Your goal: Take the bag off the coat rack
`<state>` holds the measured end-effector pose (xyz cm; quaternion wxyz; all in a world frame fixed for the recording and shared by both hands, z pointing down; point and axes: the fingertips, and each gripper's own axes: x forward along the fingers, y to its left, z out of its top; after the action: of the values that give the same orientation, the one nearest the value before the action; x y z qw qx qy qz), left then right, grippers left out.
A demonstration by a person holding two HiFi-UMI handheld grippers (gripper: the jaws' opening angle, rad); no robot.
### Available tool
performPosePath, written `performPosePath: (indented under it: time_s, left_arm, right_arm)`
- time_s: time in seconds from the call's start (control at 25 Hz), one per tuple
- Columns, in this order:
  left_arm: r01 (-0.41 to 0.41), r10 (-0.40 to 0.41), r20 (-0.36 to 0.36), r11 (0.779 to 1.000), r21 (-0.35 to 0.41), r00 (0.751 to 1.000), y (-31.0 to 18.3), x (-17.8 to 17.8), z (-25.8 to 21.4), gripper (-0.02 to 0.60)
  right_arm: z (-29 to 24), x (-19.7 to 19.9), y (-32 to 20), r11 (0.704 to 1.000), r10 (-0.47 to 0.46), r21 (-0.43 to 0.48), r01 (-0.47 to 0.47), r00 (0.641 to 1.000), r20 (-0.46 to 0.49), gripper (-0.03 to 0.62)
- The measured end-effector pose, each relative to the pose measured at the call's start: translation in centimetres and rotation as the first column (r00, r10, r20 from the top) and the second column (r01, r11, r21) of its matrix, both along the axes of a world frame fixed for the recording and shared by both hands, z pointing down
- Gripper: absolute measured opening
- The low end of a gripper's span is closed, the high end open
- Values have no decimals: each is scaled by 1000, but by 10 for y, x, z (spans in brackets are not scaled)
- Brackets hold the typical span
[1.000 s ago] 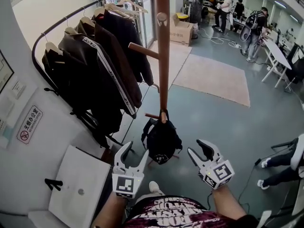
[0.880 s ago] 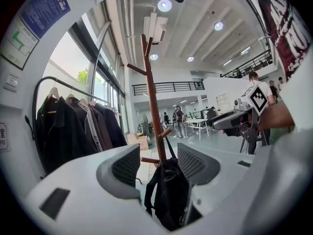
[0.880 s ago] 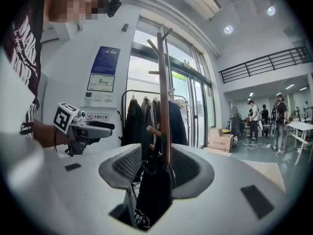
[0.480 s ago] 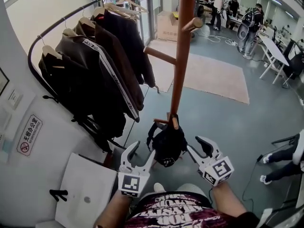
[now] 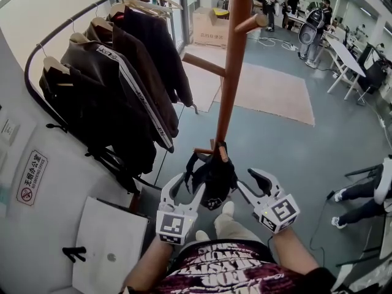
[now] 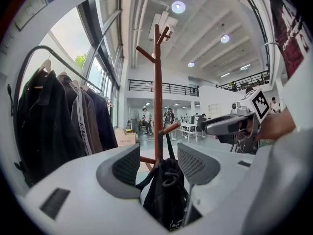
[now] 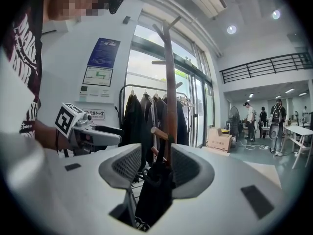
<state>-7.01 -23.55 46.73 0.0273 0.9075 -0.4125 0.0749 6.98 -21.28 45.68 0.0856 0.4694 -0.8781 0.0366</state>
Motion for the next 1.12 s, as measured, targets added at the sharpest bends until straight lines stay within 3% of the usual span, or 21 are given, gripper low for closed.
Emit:
performPosePath:
  time_s: [0.52, 1.12]
  left_arm:
    - [25, -24, 15, 999, -20, 1000, -24, 24, 12, 242]
    - [37, -30, 77, 996, -85, 997, -63, 49, 52, 242]
  right_arm:
    - [11, 14, -33, 999, -42, -23, 42, 999, 14, 196]
    - [63, 10, -81, 984, -116, -130, 122, 992, 47, 197]
